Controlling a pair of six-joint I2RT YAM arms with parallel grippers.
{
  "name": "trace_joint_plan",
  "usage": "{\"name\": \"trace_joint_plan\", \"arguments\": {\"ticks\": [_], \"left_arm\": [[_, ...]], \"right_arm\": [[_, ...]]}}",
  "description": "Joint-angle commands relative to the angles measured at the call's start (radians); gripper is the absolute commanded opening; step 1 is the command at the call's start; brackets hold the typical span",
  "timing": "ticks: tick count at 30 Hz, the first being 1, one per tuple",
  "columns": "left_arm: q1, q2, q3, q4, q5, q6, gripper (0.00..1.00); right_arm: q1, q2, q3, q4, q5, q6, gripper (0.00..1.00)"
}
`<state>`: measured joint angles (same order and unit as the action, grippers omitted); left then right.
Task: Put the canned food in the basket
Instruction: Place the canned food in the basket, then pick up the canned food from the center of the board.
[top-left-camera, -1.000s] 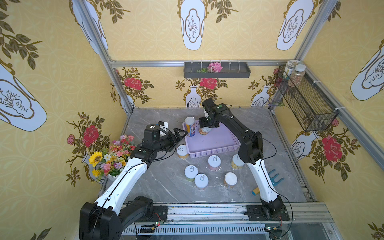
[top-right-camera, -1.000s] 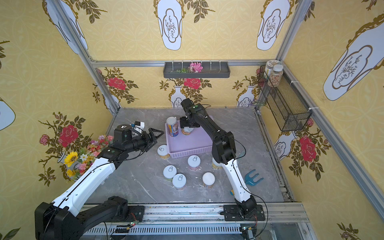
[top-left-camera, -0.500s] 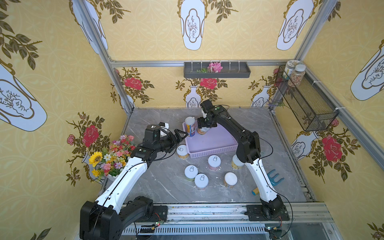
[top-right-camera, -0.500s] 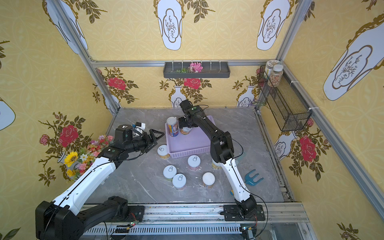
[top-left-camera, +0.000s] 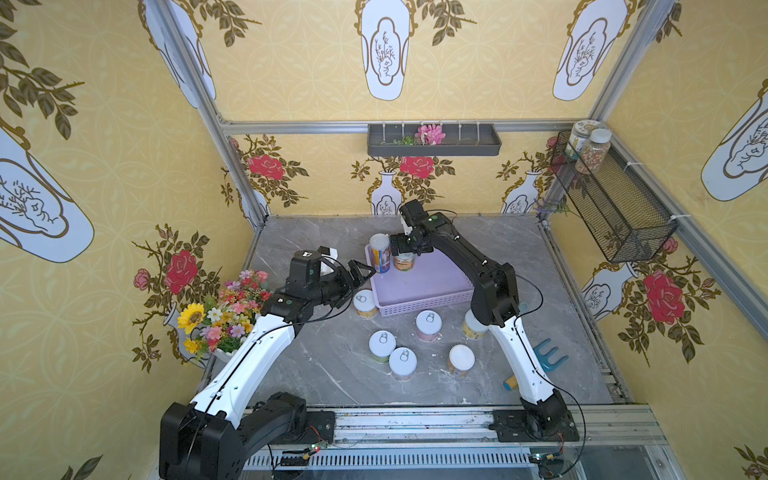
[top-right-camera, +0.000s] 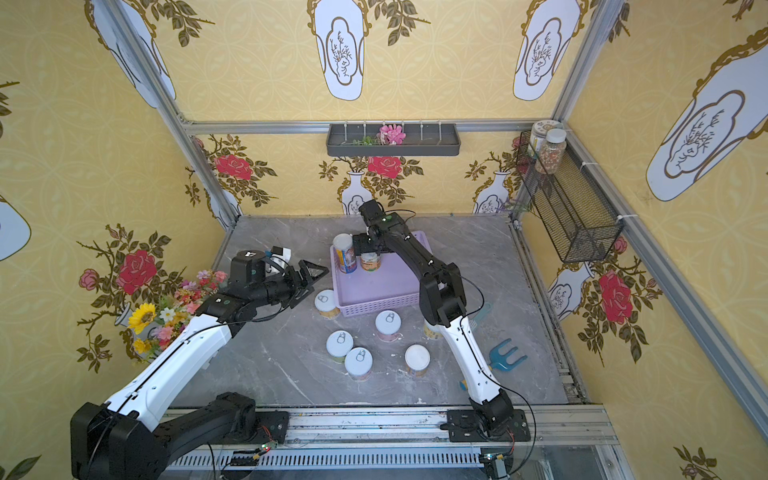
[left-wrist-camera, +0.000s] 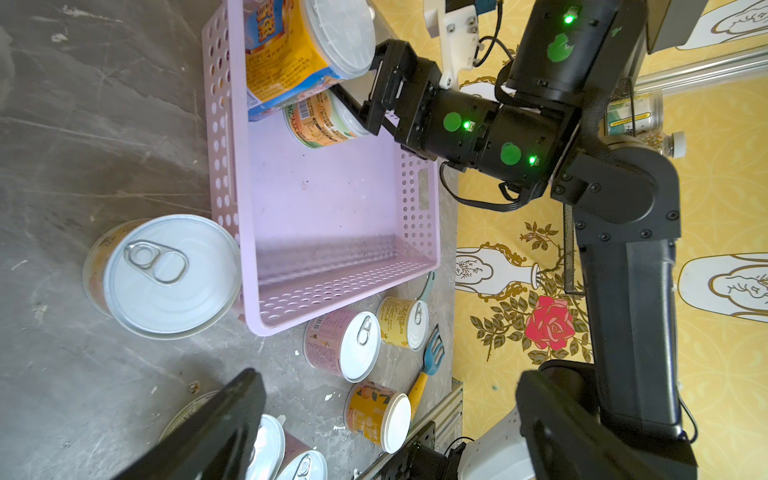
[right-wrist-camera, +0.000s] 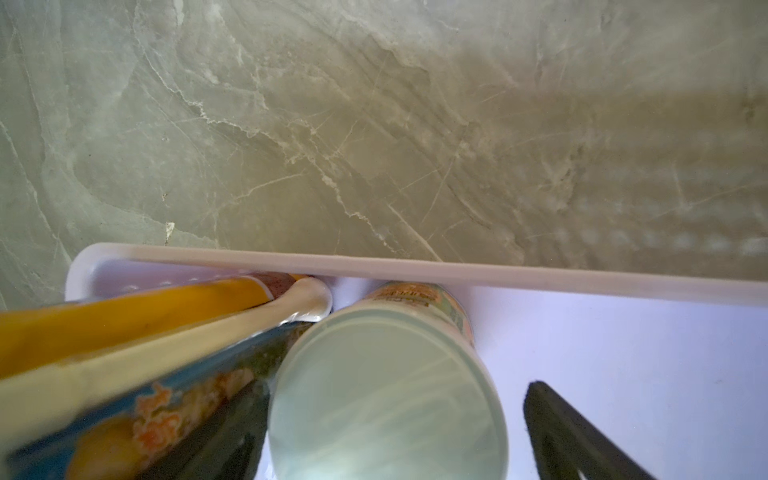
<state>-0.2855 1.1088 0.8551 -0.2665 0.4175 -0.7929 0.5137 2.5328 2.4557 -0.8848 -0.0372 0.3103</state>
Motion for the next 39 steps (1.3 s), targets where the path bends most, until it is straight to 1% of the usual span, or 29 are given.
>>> {"name": "trace_joint_plan", "arguments": {"ticks": [1,5,8,13,15,19,22,26,29,34,36,39], "left_arm": [[0.002,0.01,0.0,-0.015,-0.016,0.019,1.0],[0.0,0.041,0.05,-0.092,-0.088,0.056,1.0],[-0.005,0.076,0.118,-0.188,-0.168,0.112,1.0],[-0.031,0.136,0.218,-0.317,-0.278,0.155,0.99],[-0.055,0.155,0.243,-0.364,-0.323,0.162,0.99],[-0.111,0.191,0.28,-0.492,-0.423,0.18,0.97],[-0.152,0.193,0.288,-0.576,-0.501,0.183,0.97],[-0.159,0.159,0.234,-0.587,-0.492,0.148,0.96],[-0.162,0.156,0.192,-0.584,-0.484,0.127,0.96],[-0.164,0.186,0.15,-0.557,-0.475,0.116,0.96],[-0.198,0.196,0.133,-0.547,-0.473,0.115,0.96],[-0.208,0.212,0.102,-0.524,-0.458,0.109,0.96]], "right_arm": [[-0.005,-0.007,0.004,0.038,-0.019,0.0,0.97],[-0.014,-0.051,-0.013,0.043,-0.023,-0.003,0.97],[-0.015,-0.125,-0.09,0.074,-0.027,-0.016,0.97],[-0.011,-0.266,-0.239,0.116,-0.042,-0.047,0.97],[-0.011,-0.326,-0.292,0.116,-0.041,-0.053,0.97],[-0.005,-0.484,-0.484,0.156,-0.051,-0.06,0.97],[0.006,-0.585,-0.58,0.156,-0.059,-0.058,0.97],[0.032,-0.703,-0.696,0.151,-0.072,-0.048,0.97],[0.056,-0.773,-0.76,0.133,-0.051,-0.039,0.97],[0.072,-0.897,-0.906,0.116,-0.014,0.018,0.97],[0.071,-0.938,-0.955,0.114,-0.003,0.038,0.97],[0.069,-0.974,-0.998,0.089,0.034,0.056,0.97]]}}
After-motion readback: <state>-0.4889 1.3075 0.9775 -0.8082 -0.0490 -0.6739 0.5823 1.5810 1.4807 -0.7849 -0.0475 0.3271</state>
